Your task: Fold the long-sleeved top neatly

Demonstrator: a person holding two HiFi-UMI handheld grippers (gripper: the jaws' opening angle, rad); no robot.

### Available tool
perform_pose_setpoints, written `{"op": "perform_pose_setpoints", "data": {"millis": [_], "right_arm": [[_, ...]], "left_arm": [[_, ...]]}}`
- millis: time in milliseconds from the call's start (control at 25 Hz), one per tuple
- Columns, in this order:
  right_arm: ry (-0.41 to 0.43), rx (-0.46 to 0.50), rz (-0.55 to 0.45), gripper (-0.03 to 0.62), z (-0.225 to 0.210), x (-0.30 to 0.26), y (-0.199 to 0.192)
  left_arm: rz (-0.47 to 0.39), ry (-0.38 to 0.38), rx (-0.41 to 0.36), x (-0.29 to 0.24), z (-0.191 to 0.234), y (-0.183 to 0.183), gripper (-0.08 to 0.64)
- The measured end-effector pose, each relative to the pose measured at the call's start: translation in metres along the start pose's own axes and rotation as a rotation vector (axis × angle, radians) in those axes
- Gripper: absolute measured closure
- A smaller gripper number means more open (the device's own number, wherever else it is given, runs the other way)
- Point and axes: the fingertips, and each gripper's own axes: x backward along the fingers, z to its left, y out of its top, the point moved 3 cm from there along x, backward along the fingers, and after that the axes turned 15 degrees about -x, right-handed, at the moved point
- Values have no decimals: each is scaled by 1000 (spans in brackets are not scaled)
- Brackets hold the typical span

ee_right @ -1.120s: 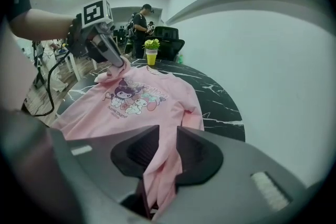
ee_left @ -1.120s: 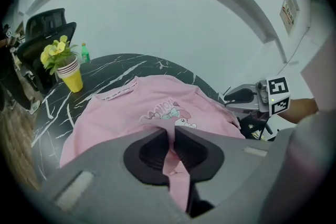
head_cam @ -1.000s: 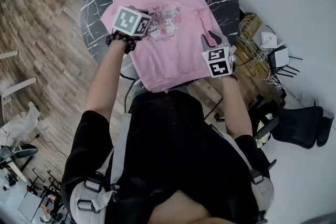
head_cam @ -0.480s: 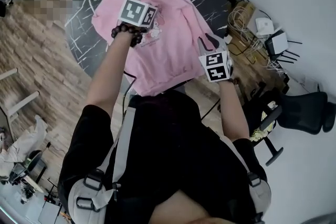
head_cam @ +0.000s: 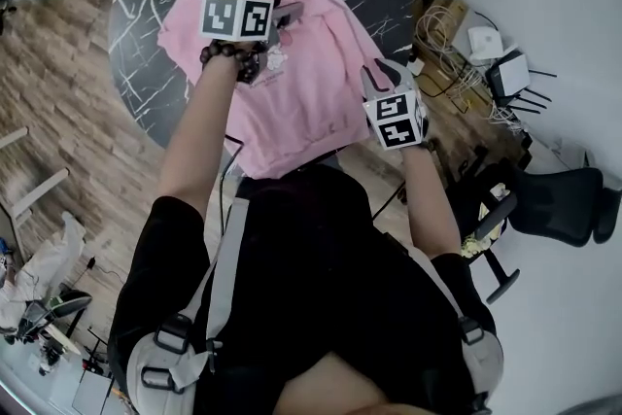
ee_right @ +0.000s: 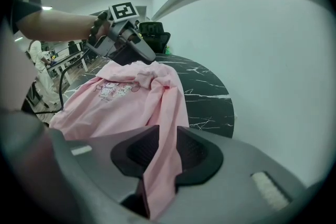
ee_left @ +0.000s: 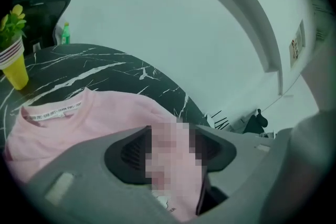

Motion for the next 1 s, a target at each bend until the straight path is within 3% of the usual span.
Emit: {"op": "perform_pose_setpoints", "data": {"millis": [120,480,1000], "right_arm": [[15,17,-9,480,0,-2,6],[66,80,-18,480,3,-3,10],[173,242,0,480,50,-7,0]], "left_arm": [[-11,25,-68,7,-3,3,279],[67,152,-143,36,-9,-39,288],[100,301,22,100,-37,-183,304]]}}
